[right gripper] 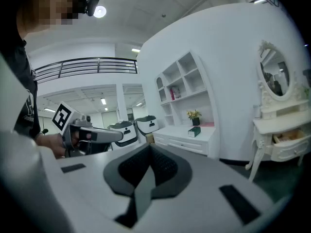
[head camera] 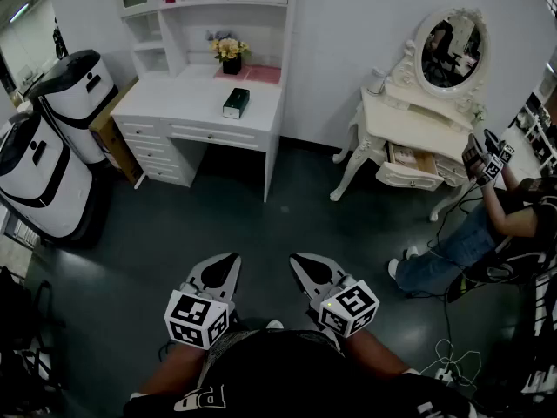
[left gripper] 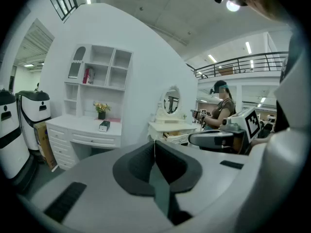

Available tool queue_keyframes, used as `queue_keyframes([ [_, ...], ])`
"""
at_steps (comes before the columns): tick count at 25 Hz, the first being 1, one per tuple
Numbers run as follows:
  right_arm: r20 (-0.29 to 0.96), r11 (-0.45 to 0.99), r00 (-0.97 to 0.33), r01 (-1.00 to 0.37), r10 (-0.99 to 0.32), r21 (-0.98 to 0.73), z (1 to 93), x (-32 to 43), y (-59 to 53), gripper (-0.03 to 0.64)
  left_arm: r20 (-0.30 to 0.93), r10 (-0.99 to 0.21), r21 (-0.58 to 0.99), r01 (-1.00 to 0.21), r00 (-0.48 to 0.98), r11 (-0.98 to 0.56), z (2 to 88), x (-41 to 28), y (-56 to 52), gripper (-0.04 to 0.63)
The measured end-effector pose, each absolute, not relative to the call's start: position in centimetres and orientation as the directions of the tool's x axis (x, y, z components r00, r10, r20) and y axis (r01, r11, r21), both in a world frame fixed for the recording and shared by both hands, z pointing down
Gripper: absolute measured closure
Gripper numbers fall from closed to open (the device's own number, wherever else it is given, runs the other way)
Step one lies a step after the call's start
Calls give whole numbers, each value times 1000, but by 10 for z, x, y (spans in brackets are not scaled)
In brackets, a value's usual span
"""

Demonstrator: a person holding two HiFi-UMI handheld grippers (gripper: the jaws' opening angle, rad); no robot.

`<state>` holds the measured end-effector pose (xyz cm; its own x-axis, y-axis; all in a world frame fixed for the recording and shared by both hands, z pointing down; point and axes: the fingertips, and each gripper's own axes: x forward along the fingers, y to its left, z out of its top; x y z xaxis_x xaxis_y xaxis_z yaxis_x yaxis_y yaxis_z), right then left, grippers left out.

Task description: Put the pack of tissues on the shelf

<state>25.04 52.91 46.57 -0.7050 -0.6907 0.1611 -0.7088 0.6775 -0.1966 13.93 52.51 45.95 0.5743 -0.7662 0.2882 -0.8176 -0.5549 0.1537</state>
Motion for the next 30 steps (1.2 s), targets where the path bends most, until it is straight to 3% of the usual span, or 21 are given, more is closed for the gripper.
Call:
queue_keyframes([
  [18, 172, 688, -723, -690, -669, -226, 469, 245, 519, 609, 292, -765, 159, -818, 574, -553, 460, 141, 512, 580],
  [25, 173, 681, -712, -701, -680, -209, 473, 233, 508, 607, 304, -740, 302, -797, 600, -523, 473, 132, 503, 580],
  [30, 204, 684, -717, -697, -667, -216, 479, 216, 493, 606, 329, -749, 245, -818, 575, -521, 474, 117, 492, 580],
])
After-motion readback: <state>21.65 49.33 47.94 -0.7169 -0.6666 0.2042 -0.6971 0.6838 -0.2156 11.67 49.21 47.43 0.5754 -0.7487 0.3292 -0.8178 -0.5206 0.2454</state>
